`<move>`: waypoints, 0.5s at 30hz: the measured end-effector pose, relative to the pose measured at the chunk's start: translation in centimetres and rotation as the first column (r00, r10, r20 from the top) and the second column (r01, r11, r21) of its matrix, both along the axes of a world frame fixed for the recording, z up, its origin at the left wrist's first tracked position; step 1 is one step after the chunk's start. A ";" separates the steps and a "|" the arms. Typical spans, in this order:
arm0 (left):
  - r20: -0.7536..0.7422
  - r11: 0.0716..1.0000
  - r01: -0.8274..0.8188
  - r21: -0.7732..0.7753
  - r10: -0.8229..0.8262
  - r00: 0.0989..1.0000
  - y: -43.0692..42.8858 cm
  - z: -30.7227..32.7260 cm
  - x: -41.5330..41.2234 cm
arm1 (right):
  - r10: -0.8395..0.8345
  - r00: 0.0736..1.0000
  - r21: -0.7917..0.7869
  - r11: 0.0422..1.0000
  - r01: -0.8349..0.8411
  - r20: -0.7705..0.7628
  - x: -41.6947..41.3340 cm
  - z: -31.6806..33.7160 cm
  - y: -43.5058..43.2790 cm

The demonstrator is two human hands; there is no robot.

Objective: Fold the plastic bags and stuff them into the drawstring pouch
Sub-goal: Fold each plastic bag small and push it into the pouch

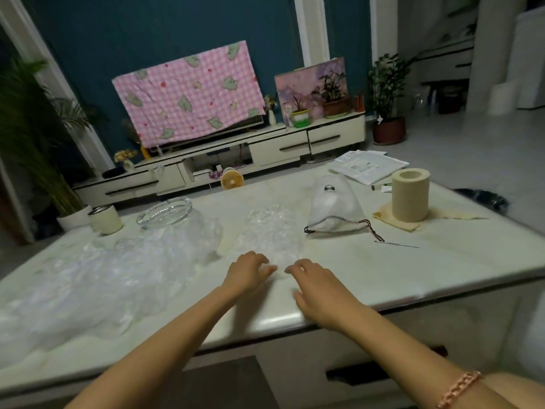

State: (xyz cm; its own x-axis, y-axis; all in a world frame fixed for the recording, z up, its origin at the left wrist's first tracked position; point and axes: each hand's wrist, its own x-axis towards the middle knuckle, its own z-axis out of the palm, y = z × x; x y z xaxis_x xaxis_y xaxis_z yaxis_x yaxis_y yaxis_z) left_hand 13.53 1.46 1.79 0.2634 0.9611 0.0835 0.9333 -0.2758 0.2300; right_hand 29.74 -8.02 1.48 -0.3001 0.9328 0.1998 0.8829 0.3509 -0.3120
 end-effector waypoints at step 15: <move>0.057 0.992 0.111 -0.064 -0.108 0.993 1.0 2.0 -2.7 | 0.076 0.996 -0.137 0.988 -0.068 0.052 -1.8 -1.1 -0.8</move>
State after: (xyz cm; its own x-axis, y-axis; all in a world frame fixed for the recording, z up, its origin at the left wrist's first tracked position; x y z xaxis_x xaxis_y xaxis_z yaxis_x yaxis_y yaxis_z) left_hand 10.86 2.50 3.78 0.3641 0.9306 0.0372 0.8842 -0.3579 0.3002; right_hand 27.94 -8.78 0.43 -0.3747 0.9255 0.0549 0.8744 0.3725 -0.3111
